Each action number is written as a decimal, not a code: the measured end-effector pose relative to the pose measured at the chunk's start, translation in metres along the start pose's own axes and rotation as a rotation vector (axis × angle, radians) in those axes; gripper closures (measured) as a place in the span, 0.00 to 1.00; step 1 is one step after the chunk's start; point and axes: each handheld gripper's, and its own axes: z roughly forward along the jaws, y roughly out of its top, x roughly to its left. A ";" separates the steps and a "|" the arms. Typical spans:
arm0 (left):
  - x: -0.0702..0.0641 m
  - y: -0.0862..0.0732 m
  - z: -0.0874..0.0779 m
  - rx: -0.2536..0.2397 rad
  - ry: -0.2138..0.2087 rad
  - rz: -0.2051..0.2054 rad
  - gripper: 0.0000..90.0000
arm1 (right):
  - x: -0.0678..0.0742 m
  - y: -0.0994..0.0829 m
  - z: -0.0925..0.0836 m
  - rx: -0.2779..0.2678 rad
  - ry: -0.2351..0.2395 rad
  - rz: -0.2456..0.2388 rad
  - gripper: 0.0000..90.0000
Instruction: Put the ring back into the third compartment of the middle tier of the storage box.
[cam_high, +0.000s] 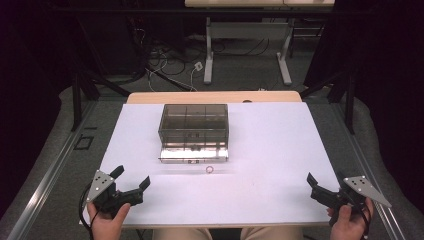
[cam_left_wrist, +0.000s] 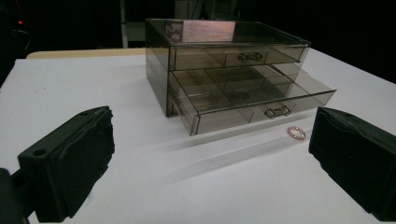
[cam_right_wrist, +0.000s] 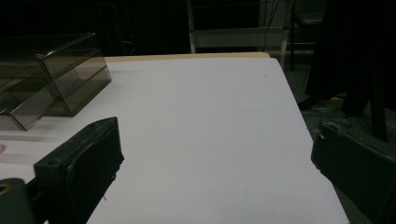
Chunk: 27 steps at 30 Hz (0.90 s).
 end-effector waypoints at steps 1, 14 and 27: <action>0.000 0.000 0.000 0.000 0.000 0.000 0.00 | 0.000 -0.001 0.000 0.001 0.002 -0.006 0.02; -0.009 -0.011 0.009 0.007 -0.018 0.022 0.00 | 0.012 -0.020 0.009 0.021 0.034 -0.035 0.02; -0.022 -0.015 0.018 0.039 -0.068 0.035 0.00 | 0.019 -0.030 0.015 0.047 0.060 -0.064 0.02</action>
